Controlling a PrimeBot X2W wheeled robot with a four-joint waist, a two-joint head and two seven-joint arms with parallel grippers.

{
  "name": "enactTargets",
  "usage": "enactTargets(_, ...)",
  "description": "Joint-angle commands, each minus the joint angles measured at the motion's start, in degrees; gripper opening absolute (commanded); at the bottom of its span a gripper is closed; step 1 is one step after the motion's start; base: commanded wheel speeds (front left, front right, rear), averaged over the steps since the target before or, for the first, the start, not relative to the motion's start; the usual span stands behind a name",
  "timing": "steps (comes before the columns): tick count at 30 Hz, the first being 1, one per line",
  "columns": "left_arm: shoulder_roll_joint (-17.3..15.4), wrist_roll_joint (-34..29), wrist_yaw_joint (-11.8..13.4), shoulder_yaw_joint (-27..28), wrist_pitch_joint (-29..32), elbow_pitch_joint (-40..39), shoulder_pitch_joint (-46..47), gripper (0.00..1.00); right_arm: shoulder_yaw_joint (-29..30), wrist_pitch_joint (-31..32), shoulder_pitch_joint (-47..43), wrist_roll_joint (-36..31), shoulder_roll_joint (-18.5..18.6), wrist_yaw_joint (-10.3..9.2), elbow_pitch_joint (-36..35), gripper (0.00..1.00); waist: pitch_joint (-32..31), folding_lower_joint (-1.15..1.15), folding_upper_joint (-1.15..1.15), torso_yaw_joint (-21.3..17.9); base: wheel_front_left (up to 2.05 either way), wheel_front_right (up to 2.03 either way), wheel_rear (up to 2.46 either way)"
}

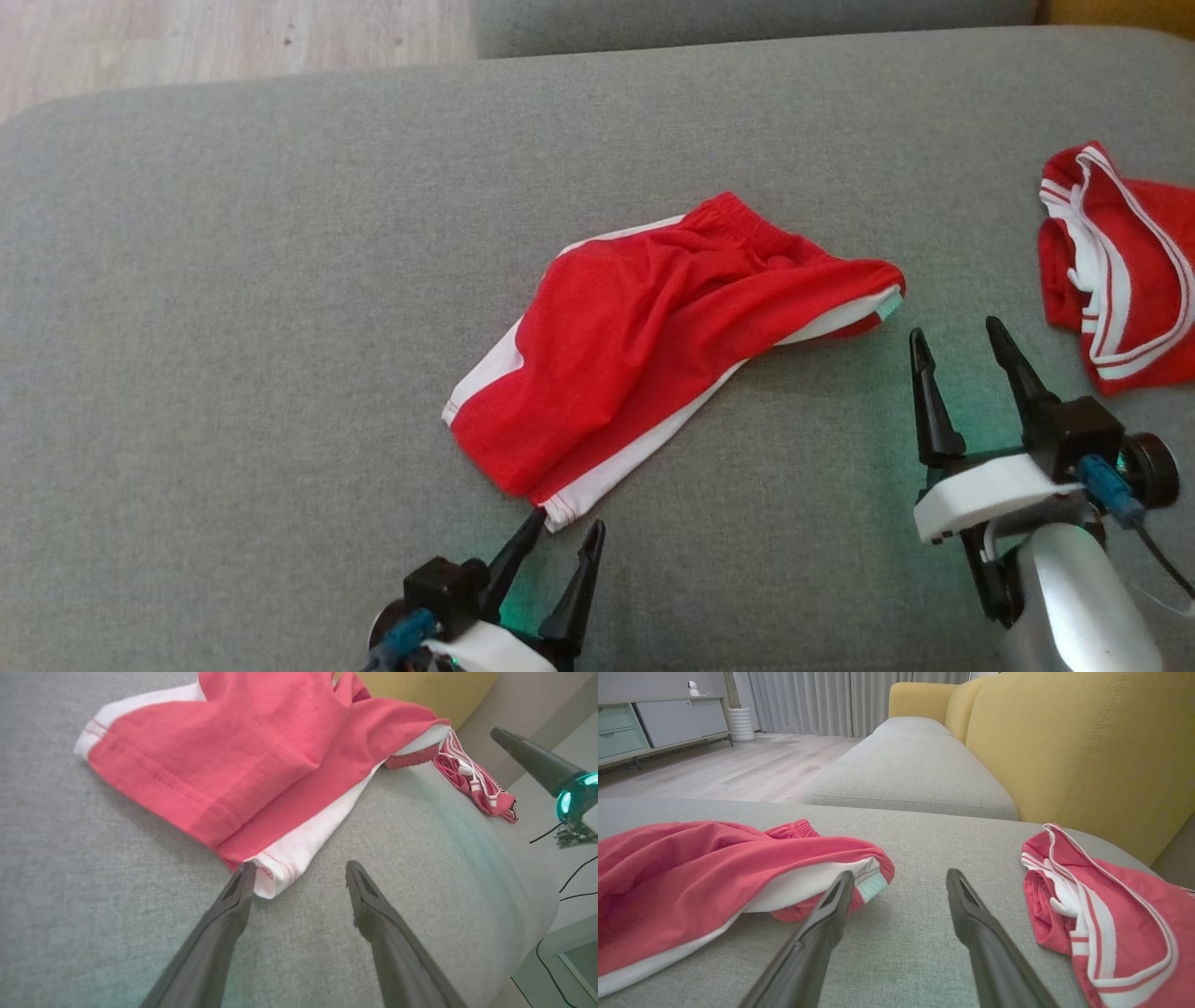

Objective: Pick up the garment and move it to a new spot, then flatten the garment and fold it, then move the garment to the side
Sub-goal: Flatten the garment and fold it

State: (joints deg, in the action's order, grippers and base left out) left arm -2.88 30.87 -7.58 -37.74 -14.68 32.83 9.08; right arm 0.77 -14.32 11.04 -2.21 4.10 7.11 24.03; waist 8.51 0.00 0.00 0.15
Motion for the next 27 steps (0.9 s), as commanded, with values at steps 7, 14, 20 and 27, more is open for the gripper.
enactTargets(7, 0.01, 0.6, 0.09, 0.07, -0.32, -0.33, 1.78, 1.0, -0.62, -0.67, 2.06, -0.21, -0.52, 0.37, -1.84, 1.0, 0.93, 0.0, 0.0, -0.32, 0.0, 0.0, 0.0)
enactTargets(14, 0.01, -0.49, 0.09, 2.59, -0.32, -4.92, 2.7, 0.0, -0.9, -0.68, 2.67, 0.47, -0.73, 0.37, -1.6, 1.0, 1.31, 0.0, 0.0, -0.12, 0.0, 0.0, 0.0)
enactTargets(20, 0.01, -5.31, 0.09, 8.44, -0.32, -15.33, 2.27, 0.0, -0.01, -0.68, 1.59, 1.03, -0.84, 0.37, -0.71, 1.0, 0.0, 0.0, 0.0, 1.5, 0.0, 0.0, 0.0)
enactTargets(27, 0.0, -9.4, 0.09, 13.92, -0.32, -21.67, 2.72, 0.0, -0.34, -0.68, 0.82, 2.2, -1.09, 0.37, 0.22, 1.0, -1.11, 0.0, 0.0, 2.8, 0.0, 0.0, 0.0)
